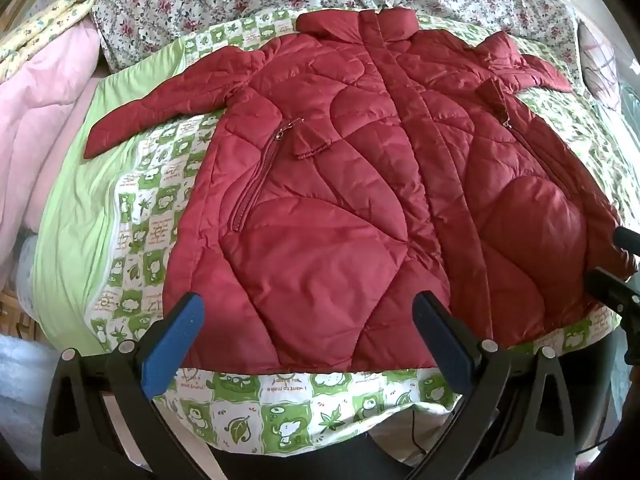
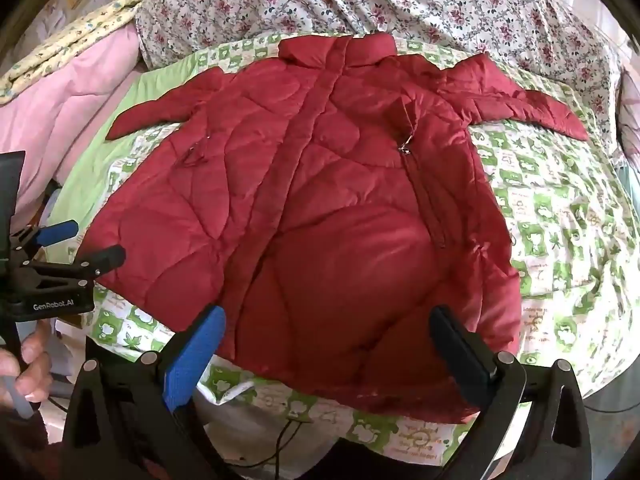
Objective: Fold large clothes
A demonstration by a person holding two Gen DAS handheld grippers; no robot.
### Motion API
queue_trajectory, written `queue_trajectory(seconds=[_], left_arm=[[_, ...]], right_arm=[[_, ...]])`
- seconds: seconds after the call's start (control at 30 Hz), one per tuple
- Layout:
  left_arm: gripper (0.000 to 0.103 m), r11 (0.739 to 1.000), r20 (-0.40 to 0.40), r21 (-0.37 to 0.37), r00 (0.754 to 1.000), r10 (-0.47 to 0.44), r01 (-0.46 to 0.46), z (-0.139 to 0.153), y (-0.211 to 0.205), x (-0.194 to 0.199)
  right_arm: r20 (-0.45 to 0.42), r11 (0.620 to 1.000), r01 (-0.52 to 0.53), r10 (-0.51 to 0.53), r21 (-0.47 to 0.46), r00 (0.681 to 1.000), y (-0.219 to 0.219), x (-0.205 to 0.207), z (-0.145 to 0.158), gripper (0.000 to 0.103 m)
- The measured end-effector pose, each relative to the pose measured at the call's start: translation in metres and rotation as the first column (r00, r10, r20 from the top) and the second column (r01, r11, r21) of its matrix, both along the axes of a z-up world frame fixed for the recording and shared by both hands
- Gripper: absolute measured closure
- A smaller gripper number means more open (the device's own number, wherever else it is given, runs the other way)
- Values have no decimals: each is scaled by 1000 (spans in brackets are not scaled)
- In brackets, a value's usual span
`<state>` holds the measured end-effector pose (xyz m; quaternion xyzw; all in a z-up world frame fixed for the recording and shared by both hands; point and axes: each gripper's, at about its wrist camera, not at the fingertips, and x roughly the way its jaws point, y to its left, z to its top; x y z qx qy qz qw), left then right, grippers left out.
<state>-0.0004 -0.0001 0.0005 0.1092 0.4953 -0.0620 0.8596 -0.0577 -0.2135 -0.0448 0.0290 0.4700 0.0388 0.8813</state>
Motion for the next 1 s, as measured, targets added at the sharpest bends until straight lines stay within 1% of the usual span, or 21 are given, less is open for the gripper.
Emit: queue_trajectory(seconds=[0.43, 0.6, 1.0], left_arm=[[0, 1000, -2, -5, 1000, 2, -2, 0, 0, 1], [0, 1000, -2, -4, 1000, 1, -1, 2, -2, -5], [0, 1000, 4, -11, 1000, -1, 1, 2, -3, 1]], right_arm=[[0, 1000, -2, 2, -1, 1000, 8, 4, 3, 1], [2, 1000, 1, -1, 3, 1000, 2, -1, 2, 1], [5, 1000, 0, 0, 0, 1000, 3, -1, 5, 1]])
